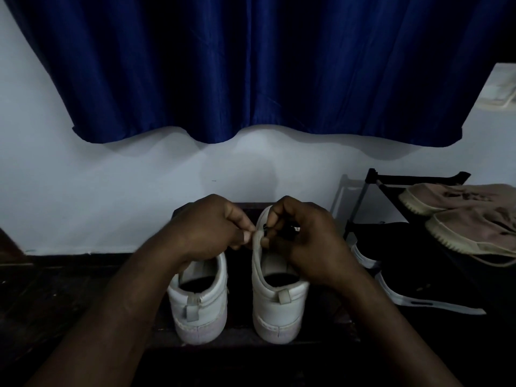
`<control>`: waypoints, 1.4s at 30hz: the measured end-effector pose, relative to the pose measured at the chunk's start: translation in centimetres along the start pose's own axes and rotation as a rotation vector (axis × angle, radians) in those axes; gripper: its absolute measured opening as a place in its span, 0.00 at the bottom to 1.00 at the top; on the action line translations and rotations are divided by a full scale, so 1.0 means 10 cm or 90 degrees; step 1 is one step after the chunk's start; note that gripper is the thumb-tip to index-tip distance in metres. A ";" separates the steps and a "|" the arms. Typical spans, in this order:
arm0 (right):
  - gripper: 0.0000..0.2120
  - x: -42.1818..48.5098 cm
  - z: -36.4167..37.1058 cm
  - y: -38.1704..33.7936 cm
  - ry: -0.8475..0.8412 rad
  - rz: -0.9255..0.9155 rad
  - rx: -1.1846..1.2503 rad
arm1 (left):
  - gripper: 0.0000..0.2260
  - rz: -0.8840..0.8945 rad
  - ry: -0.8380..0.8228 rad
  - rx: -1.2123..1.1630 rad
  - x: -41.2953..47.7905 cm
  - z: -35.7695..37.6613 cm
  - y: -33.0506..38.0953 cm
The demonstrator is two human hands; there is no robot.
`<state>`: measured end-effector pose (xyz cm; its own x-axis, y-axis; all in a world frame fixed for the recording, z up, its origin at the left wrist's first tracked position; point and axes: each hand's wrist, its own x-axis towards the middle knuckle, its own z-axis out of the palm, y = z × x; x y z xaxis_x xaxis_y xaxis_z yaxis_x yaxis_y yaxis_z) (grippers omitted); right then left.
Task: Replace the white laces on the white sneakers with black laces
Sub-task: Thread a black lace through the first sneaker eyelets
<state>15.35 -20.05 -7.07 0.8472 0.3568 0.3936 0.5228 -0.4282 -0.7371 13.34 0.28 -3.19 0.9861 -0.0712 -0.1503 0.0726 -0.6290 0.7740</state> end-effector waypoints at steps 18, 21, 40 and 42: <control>0.12 0.02 -0.05 0.02 -0.026 0.023 -0.078 | 0.07 -0.040 0.247 0.483 -0.04 -0.12 -0.02; 0.13 0.01 -0.05 0.00 -0.011 0.026 -0.082 | 0.07 -0.003 0.191 0.434 -0.01 -0.09 -0.03; 0.10 0.01 -0.01 0.09 0.093 0.064 -0.127 | 0.07 0.086 0.394 0.411 -0.04 -0.14 -0.11; 0.09 0.01 0.00 0.10 0.102 0.060 -0.127 | 0.06 0.100 0.288 0.364 -0.03 -0.08 -0.09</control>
<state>16.00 -20.45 -7.79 0.8886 0.1786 0.4225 0.4362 -0.6142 -0.6577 13.09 1.45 -3.35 0.9528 0.0544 0.2988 -0.0418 -0.9509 0.3065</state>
